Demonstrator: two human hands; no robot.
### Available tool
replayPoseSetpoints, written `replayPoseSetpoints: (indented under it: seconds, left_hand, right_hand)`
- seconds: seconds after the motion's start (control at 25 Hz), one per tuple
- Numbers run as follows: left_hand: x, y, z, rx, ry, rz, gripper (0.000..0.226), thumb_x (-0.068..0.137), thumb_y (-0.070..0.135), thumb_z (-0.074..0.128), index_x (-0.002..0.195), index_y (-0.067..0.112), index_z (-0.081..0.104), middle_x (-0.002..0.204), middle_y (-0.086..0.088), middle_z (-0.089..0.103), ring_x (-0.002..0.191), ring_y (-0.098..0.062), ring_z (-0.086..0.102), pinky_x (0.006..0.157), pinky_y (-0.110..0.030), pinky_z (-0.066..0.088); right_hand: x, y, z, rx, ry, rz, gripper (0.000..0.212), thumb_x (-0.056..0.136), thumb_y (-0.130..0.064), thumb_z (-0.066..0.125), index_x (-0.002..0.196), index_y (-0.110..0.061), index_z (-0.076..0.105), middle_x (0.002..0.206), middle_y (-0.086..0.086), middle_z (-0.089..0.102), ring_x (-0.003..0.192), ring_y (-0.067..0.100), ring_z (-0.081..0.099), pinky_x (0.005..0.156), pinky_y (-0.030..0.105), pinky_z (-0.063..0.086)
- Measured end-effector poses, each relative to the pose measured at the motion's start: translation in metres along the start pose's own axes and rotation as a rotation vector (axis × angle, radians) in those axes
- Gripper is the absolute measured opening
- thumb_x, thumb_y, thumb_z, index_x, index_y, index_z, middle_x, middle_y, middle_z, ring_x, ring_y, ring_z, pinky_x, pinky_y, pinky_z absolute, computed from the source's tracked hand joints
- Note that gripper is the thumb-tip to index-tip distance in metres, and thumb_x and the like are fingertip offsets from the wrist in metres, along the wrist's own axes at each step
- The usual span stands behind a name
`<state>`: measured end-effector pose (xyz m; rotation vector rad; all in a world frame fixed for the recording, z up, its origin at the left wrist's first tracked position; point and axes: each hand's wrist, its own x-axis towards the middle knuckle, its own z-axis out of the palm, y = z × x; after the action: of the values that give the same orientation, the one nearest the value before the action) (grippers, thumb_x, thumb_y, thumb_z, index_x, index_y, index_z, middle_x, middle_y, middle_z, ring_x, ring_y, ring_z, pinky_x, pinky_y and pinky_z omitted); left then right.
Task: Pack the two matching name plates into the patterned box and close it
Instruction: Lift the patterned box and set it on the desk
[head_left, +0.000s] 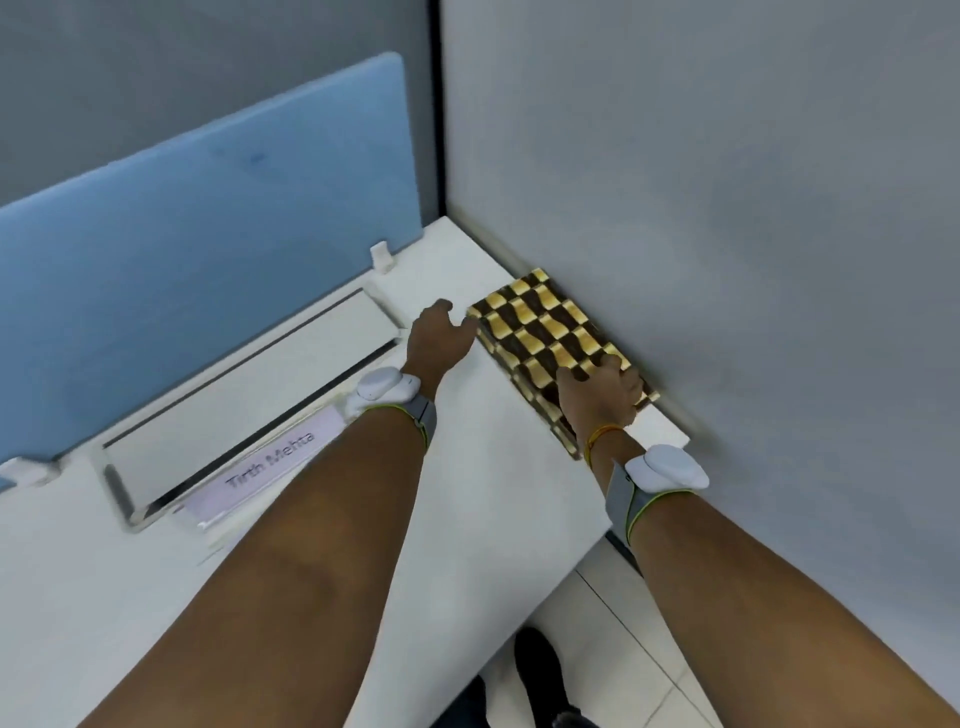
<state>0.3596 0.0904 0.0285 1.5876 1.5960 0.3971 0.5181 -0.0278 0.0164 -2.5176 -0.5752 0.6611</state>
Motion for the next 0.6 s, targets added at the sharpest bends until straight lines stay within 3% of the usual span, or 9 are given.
replayPoseSetpoints:
  seconds: [0.08, 0.16, 0.32, 0.6]
  left_hand:
    - [0.021, 0.015, 0.018, 0.096, -0.105, 0.045, 0.074, 0.093, 0.049, 0.051, 0.148, 0.003, 0.036, 0.155, -0.020, 0.039, 0.144, -0.036, 0.036, 0.116, -0.039, 0.030]
    - [0.044, 0.024, 0.032, 0.198, -0.169, 0.043, 0.080, 0.085, 0.059, 0.043, 0.144, 0.005, 0.038, 0.152, -0.019, 0.041, 0.141, -0.040, 0.038, 0.115, -0.046, 0.033]
    - [0.065, 0.023, 0.049, 0.244, -0.212, 0.007, 0.071, 0.088, 0.060, 0.043, 0.134, 0.007, 0.043, 0.139, -0.018, 0.053, 0.127, -0.040, 0.050, 0.105, -0.048, 0.043]
    - [0.009, -0.012, 0.012, 0.020, -0.125, -0.241, 0.092, 0.087, 0.074, 0.037, 0.147, 0.003, 0.033, 0.148, -0.019, 0.048, 0.133, -0.037, 0.049, 0.107, -0.041, 0.042]
  right_hand:
    - [0.009, 0.018, -0.005, 0.053, 0.029, 0.118, 0.076, 0.083, -0.036, 0.067, 0.147, -0.011, 0.032, 0.163, 0.016, 0.014, 0.152, 0.035, 0.008, 0.117, 0.061, 0.022]
    - [0.015, 0.032, -0.004, 0.188, 0.015, 0.221, 0.086, 0.084, -0.032, 0.069, 0.152, -0.011, 0.021, 0.164, 0.016, 0.008, 0.152, 0.036, 0.011, 0.115, 0.058, 0.029]
    - [0.019, 0.047, 0.005, 0.490, -0.022, 0.335, 0.090, 0.086, -0.034, 0.067, 0.153, -0.019, 0.009, 0.144, 0.017, 0.049, 0.127, 0.041, 0.053, 0.104, 0.048, 0.048]
    - [0.020, 0.045, -0.014, 0.431, -0.044, 0.177, 0.066, 0.083, -0.056, 0.062, 0.134, -0.021, 0.038, 0.125, 0.007, 0.063, 0.111, 0.033, 0.063, 0.094, 0.041, 0.054]
